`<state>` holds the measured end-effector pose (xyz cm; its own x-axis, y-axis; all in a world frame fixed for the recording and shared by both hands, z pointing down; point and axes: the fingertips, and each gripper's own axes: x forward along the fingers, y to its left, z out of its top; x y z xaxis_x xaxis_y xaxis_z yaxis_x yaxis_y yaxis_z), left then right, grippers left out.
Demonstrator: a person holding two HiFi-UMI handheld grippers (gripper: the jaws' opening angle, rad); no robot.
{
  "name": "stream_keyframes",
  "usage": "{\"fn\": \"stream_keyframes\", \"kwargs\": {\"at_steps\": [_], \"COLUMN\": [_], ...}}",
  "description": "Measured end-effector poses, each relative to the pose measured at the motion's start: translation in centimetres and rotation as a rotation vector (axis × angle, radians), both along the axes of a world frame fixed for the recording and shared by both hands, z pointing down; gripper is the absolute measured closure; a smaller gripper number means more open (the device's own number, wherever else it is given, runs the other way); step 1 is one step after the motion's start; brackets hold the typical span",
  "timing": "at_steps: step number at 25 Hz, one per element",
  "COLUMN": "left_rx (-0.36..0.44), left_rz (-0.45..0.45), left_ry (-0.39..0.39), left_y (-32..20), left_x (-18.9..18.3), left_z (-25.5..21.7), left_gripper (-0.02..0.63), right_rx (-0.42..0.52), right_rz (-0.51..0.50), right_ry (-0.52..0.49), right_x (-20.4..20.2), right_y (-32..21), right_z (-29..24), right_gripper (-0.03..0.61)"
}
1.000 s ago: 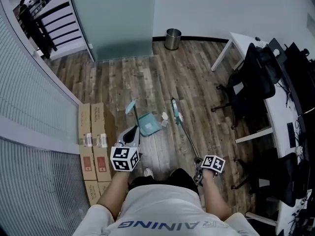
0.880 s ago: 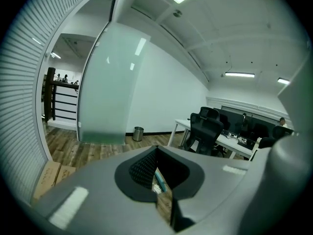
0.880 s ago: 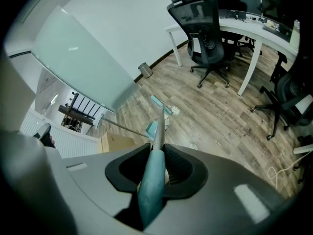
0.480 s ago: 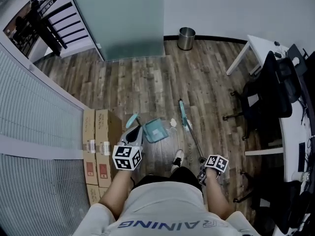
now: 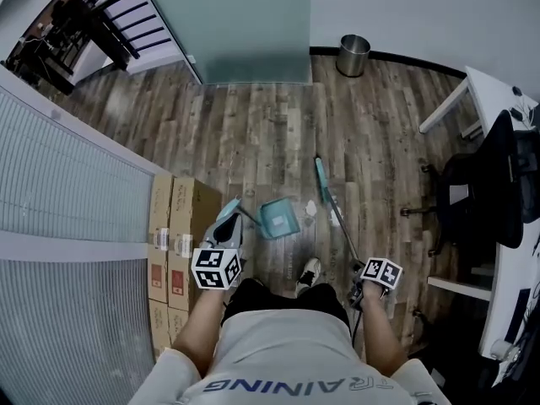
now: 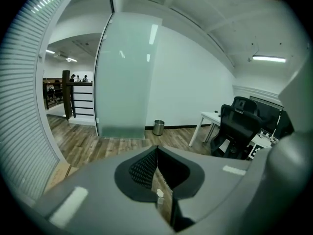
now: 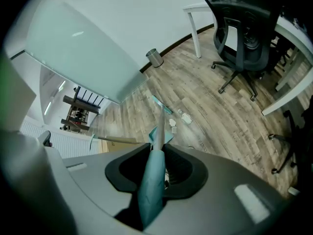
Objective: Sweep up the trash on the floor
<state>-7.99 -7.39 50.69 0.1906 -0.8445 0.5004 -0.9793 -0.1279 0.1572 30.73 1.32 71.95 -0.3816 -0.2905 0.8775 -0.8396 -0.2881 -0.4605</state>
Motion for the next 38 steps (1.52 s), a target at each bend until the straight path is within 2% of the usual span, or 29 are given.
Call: {"fn": "stream_keyframes", "kwargs": {"at_steps": [5,9,12,15,18,23,25,27,30,33,35,38], "left_rx": [-0.019,-0.050,-0.085,-0.135,-0.221,-0.362,-0.421,-0.473,-0.537,-0.575,-0.595,-0.588], "left_rz": [-0.001,0.038,0.103,0.220,0.337,0.491,0.530,0.541,0.561,0.578,0.574,0.609], "left_ry": [0.001,-0.002,-0.015,-0.037,-0.089,-0.153,-0.200,-0.232,-0.233,-0.235,-0.255,-0.319], "left_y": [-0.8,-2.3,-3.5,-4.4,-4.8,-5.3,-5.5,-5.6,-5.4,-4.9,-4.8,-5.0], "left_x": [-1.8,-3.9,-5.5,-6.5,-7.4,-7.0,-6.6,-6.6,-6.4,-6.0,-5.8,-5.1], "left_z": [1.9,4.2,6.4,9.1,12.8,19.7,22.2,24.5,26.7,27.6,27.9,27.9], "left_gripper": [0.604,0.600,0.589,0.505,0.435,0.313,0.296,0.298,0.316,0.397,0.505,0.518], "right_rx": [-0.023,-0.035,-0.052,-0.063,-0.062,-0.059,-0.058,-0.062,-0.073,-0.079,-0.079,-0.078], "right_rz": [0.013,0.065,0.133,0.204,0.253,0.280,0.280,0.276,0.266,0.261,0.260,0.258], "right_ry": [0.013,0.042,0.055,0.068,0.075,0.068,0.066,0.069,0.077,0.080,0.081,0.086], "right_x": [-0.3,-1.4,-2.6,-4.0,-5.5,-7.0,-7.2,-7.2,-6.9,-6.4,-5.8,-4.5], "right_y": [0.1,0.5,1.5,2.2,2.2,1.9,1.8,1.8,1.8,1.7,1.6,1.4], "right_z": [0.1,-0.2,-0.5,-0.7,-0.5,-0.4,-0.4,-0.2,0.1,0.3,0.4,0.5], "right_gripper": [0.472,0.472,0.472,0.472,0.472,0.472,0.472,0.472,0.472,0.471,0.472,0.472]}}
